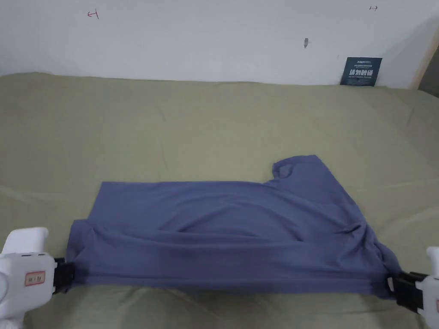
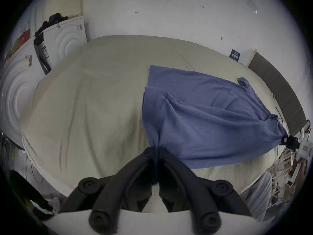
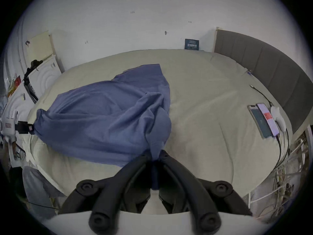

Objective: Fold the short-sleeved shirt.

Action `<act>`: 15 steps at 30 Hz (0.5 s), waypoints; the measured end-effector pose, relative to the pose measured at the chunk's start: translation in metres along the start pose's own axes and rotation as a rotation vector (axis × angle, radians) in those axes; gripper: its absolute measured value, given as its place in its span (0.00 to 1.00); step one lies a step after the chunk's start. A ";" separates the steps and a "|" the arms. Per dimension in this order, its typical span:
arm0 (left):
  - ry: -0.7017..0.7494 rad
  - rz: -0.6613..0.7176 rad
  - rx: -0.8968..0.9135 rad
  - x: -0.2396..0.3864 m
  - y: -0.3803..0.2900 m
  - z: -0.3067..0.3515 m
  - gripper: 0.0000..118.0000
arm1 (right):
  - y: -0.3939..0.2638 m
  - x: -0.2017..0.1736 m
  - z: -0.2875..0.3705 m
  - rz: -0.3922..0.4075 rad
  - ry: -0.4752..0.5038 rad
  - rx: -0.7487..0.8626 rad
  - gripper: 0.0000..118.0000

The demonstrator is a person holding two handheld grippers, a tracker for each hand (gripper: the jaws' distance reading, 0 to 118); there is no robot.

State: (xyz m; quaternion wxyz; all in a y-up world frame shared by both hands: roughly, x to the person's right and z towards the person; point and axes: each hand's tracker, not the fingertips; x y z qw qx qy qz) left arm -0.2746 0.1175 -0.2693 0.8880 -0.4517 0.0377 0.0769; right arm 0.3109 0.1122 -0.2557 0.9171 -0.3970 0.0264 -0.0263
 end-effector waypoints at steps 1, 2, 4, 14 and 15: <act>-0.005 0.022 -0.011 -0.003 -0.007 0.003 0.05 | -0.007 0.001 0.003 -0.008 0.002 -0.002 0.06; -0.015 0.033 -0.012 -0.004 -0.012 0.006 0.05 | -0.013 0.002 0.006 -0.014 0.004 -0.006 0.06; -0.008 0.022 -0.020 -0.004 -0.022 0.011 0.05 | -0.022 0.002 0.010 -0.021 0.008 -0.019 0.06; 0.039 -0.013 0.076 -0.004 -0.012 0.006 1.00 | -0.013 0.004 0.012 -0.071 -0.018 0.081 0.95; 0.052 -0.015 0.127 -0.004 -0.006 0.009 1.00 | -0.002 0.004 0.008 -0.067 -0.019 0.057 0.94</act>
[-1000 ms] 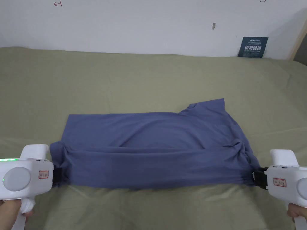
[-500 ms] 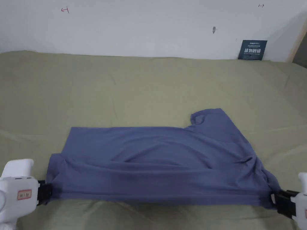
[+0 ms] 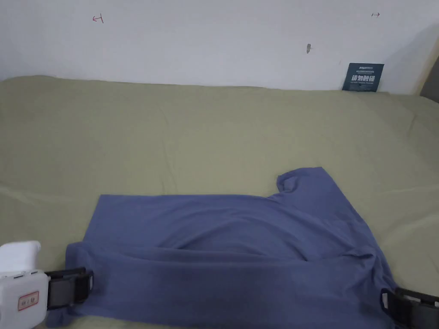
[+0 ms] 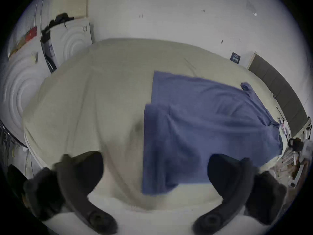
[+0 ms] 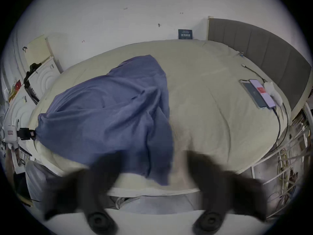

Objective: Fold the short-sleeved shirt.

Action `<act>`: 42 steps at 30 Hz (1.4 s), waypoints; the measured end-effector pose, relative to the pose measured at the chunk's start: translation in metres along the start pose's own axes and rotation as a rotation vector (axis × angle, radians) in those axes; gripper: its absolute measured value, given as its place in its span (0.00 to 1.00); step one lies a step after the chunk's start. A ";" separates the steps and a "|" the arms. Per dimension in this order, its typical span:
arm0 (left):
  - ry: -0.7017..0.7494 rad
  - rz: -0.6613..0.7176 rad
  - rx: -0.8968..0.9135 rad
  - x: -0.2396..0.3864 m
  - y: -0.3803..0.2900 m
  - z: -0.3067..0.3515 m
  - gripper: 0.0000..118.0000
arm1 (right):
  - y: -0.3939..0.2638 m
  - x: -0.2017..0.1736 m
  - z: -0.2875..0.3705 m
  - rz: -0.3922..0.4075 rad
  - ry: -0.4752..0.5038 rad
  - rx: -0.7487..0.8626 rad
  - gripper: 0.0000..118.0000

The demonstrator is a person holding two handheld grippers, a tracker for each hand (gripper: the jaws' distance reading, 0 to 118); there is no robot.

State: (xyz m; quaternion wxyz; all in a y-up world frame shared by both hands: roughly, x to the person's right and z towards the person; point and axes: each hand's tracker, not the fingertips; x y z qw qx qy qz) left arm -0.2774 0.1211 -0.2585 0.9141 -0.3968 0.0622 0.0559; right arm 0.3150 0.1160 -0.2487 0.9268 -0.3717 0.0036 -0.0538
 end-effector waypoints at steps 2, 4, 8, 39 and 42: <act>-0.021 0.000 -0.002 0.005 0.028 -0.007 0.96 | 0.020 -0.002 -0.006 0.003 0.009 0.028 0.99; -0.064 0.028 0.005 0.009 0.057 -0.026 0.94 | 0.041 -0.009 -0.024 0.024 -0.003 0.049 0.94; -0.075 0.009 0.008 0.025 0.105 -0.069 0.00 | 0.078 -0.029 -0.054 0.040 0.000 0.081 0.00; 0.029 -0.063 -0.167 0.056 0.151 -0.190 0.04 | 0.189 -0.007 -0.255 0.143 -0.118 -0.249 0.93; 0.030 -0.056 -0.168 0.057 0.152 -0.188 0.04 | 0.184 -0.006 -0.253 0.120 -0.089 -0.234 0.78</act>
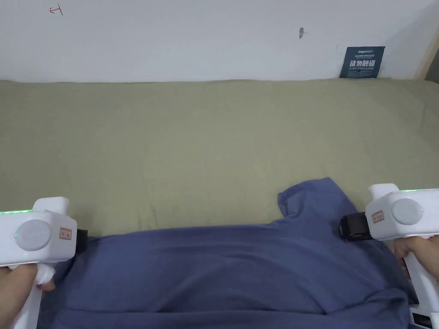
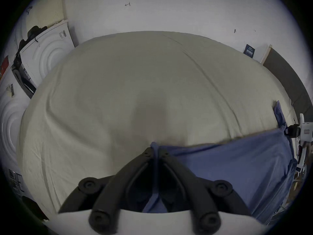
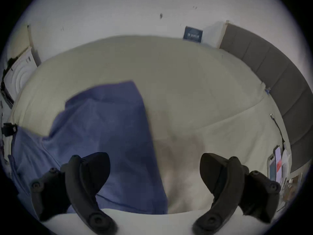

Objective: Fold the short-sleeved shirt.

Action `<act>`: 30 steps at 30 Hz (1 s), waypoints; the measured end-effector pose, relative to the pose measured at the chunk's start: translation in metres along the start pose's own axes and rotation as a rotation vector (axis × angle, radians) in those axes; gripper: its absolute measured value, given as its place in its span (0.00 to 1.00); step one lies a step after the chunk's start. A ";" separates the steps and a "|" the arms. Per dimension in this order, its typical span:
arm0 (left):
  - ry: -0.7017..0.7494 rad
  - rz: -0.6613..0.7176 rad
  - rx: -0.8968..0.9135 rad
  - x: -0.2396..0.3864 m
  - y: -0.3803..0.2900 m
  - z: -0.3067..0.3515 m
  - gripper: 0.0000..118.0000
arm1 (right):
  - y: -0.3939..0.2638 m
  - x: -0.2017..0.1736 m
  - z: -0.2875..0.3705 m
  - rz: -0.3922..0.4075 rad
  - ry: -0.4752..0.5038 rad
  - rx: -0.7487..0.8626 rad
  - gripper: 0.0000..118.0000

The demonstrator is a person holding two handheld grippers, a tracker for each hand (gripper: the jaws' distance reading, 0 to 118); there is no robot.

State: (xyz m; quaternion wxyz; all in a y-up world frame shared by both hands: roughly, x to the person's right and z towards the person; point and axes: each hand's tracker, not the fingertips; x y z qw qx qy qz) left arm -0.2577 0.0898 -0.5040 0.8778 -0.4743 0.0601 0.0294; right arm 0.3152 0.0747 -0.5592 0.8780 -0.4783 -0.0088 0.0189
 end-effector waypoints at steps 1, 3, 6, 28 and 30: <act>-0.001 -0.002 -0.003 0.001 0.000 0.002 0.04 | 0.001 0.002 0.008 -0.039 0.002 0.000 0.60; -0.007 -0.008 -0.003 -0.001 0.000 0.007 0.04 | 0.001 0.008 0.025 -0.027 0.014 0.073 0.00; -0.031 0.026 0.028 -0.005 -0.004 0.027 0.04 | -0.013 0.009 0.055 -0.033 0.027 0.092 0.00; -0.145 -0.009 0.215 -0.063 -0.174 0.187 0.04 | -0.232 0.012 0.239 -0.052 0.124 0.345 0.00; -0.139 -0.027 0.190 -0.064 -0.186 0.179 0.04 | -0.244 0.013 0.233 -0.058 0.120 0.317 0.00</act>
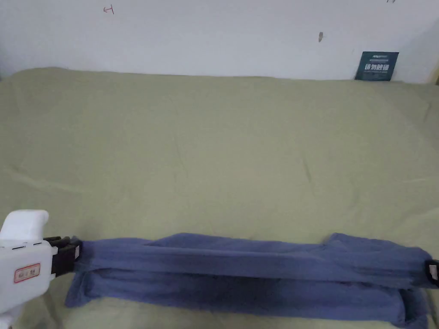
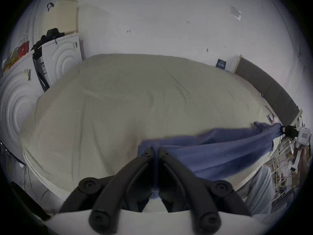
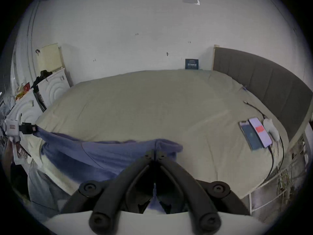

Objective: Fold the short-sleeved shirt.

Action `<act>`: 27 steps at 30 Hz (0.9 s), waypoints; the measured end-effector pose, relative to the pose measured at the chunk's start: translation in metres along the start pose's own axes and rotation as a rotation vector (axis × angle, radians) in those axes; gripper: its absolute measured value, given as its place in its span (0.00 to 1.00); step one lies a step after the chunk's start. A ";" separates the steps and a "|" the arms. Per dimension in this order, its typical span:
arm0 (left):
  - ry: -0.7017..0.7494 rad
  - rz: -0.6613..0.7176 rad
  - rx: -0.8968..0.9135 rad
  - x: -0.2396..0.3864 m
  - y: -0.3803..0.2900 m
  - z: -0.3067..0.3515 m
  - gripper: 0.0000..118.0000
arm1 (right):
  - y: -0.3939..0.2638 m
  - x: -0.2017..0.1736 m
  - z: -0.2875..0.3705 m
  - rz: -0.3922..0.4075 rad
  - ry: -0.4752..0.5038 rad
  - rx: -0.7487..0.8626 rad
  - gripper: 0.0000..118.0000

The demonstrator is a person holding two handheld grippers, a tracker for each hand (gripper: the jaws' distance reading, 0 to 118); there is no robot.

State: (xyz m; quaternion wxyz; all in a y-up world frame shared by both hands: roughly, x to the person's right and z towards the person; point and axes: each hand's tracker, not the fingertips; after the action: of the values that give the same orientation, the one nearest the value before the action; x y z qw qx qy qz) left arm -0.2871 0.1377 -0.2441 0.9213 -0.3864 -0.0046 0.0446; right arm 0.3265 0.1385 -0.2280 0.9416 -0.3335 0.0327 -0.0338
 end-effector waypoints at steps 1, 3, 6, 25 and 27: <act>0.001 -0.006 -0.014 0.000 -0.006 -0.004 0.04 | -0.006 0.002 -0.003 -0.008 0.001 -0.011 0.00; 0.002 0.002 -0.033 -0.002 -0.014 -0.010 0.04 | -0.015 0.001 -0.008 -0.015 0.005 -0.032 0.00; 0.004 0.021 -0.055 -0.002 -0.022 -0.016 0.04 | -0.025 -0.002 -0.020 0.004 -0.018 -0.076 0.01; 0.033 0.027 0.076 0.033 0.009 -0.012 0.00 | 0.017 -0.192 -0.030 0.146 -0.059 0.232 0.00; -0.013 0.096 0.052 0.019 0.009 -0.014 0.00 | 0.010 -0.205 -0.032 0.127 -0.052 0.245 0.00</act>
State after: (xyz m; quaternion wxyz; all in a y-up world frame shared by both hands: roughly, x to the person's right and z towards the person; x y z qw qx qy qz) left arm -0.2680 0.1355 -0.2613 0.9278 -0.3616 0.0091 0.0915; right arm 0.1199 0.1440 -0.2507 0.9760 -0.2141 0.0251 0.0307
